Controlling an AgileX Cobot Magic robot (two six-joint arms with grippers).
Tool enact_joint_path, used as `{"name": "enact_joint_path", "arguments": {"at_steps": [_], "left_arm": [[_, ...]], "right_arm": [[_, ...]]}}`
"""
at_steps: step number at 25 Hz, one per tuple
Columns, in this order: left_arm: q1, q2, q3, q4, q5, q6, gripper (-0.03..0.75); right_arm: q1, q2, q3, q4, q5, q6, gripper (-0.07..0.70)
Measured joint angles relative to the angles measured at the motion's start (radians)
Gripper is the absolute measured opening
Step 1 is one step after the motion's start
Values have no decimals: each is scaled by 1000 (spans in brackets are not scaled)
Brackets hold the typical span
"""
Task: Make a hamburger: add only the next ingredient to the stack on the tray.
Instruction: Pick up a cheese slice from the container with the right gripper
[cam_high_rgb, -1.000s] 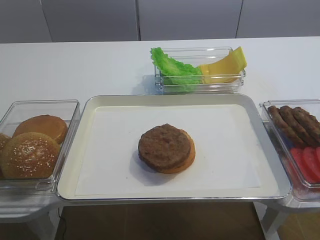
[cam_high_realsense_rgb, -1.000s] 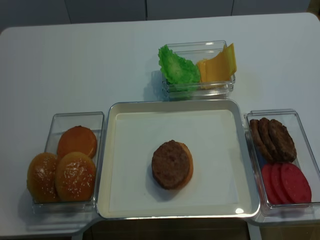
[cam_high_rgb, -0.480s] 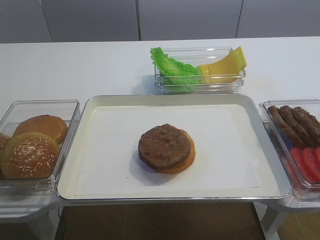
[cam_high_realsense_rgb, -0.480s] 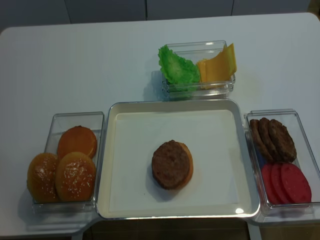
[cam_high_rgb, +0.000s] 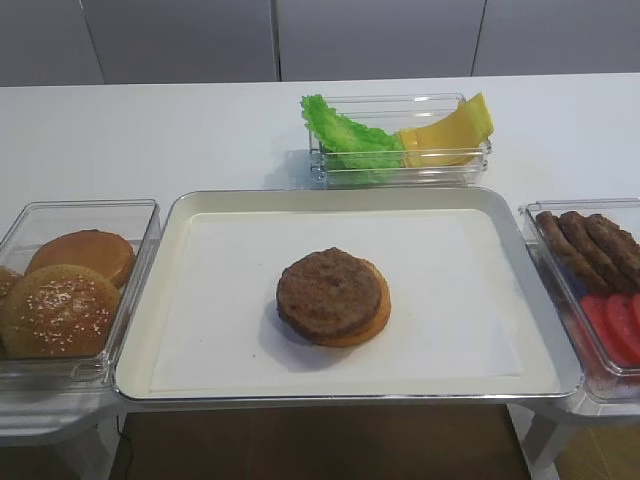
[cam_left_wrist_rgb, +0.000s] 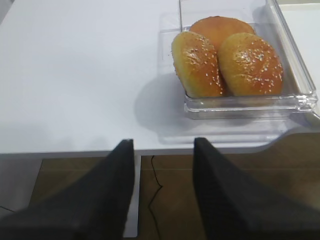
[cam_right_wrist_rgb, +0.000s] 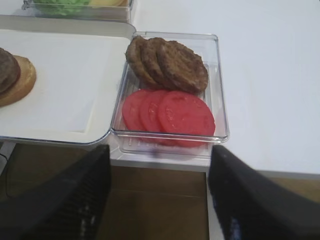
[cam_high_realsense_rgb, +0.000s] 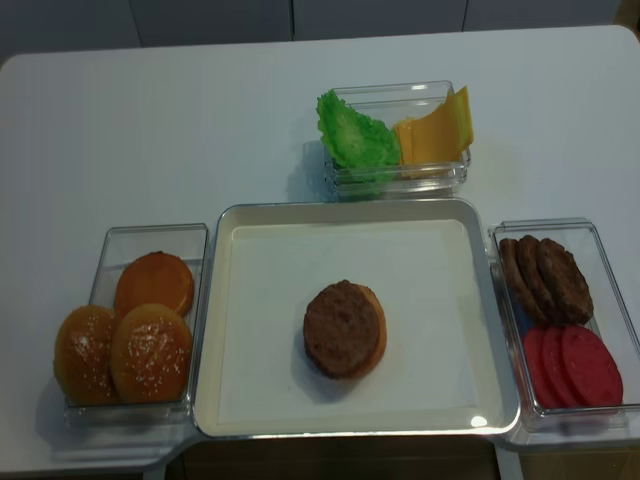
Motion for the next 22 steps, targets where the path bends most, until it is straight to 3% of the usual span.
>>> {"name": "enact_joint_path", "arguments": {"at_steps": [3,7,15,22], "left_arm": [[0,0,0,0,0,0,293],[0,0,0,0,0,0,293],[0,0,0,0,0,0,293],[0,0,0,0,0,0,293]], "right_arm": [[0,5,-25,8,-22,0,481],[0,95,-82,40,-93,0,481],[0,405,-182,168,-272,0,481],[0,720,-260,247,-386,-3,437]]}}
